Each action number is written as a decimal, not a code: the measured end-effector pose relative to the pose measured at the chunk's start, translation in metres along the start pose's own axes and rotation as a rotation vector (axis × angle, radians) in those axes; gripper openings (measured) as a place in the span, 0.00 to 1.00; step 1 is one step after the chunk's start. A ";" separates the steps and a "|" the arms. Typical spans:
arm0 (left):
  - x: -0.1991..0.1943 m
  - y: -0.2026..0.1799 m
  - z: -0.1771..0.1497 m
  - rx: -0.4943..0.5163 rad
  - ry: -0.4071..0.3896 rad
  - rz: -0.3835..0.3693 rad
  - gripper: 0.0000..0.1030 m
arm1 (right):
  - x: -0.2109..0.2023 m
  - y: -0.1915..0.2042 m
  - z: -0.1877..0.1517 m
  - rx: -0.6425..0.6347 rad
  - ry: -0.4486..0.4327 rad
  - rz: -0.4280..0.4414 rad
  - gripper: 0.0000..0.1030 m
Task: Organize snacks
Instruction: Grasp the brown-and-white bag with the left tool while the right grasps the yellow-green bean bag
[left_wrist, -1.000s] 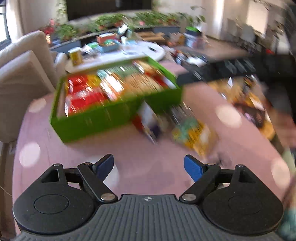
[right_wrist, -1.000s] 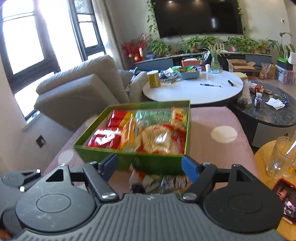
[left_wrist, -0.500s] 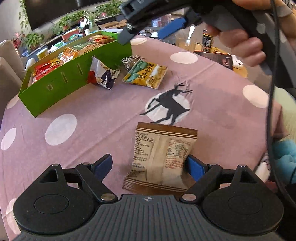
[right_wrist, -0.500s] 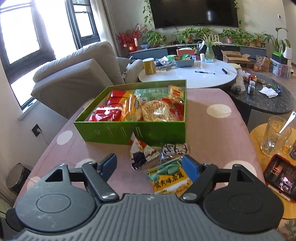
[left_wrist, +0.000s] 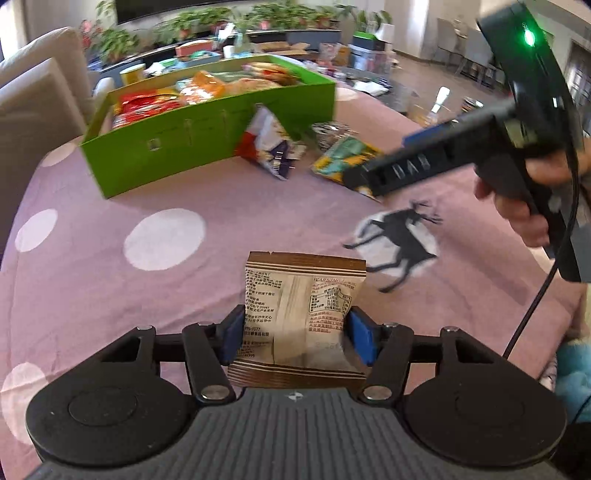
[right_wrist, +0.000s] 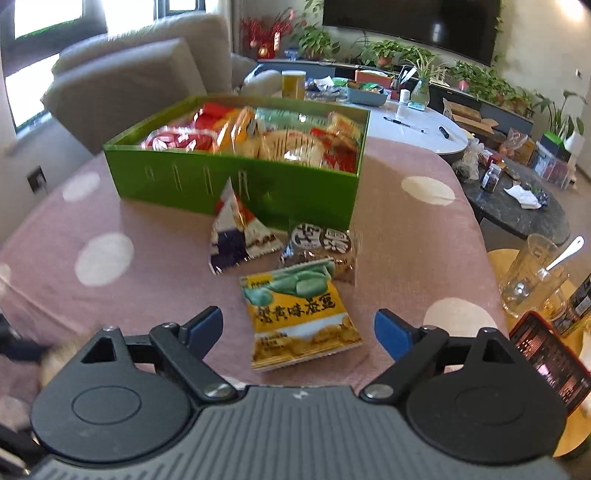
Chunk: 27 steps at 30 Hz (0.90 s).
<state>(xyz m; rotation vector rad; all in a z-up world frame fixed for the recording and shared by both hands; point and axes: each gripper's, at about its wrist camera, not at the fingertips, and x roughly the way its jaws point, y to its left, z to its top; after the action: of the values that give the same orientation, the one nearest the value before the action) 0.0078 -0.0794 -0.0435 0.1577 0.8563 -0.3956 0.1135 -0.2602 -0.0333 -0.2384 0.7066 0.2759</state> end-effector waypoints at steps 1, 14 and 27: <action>0.000 0.003 0.000 -0.013 -0.003 0.006 0.53 | 0.003 -0.001 -0.001 -0.006 0.007 -0.007 0.76; -0.006 0.027 0.003 -0.093 -0.037 0.061 0.54 | 0.024 -0.004 0.003 0.031 0.041 -0.013 0.76; -0.010 0.030 0.005 -0.123 -0.060 0.066 0.54 | 0.004 -0.001 0.002 0.100 0.017 0.045 0.73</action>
<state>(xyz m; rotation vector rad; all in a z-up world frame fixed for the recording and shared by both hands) 0.0174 -0.0504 -0.0336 0.0598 0.8114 -0.2843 0.1180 -0.2596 -0.0346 -0.1302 0.7410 0.2811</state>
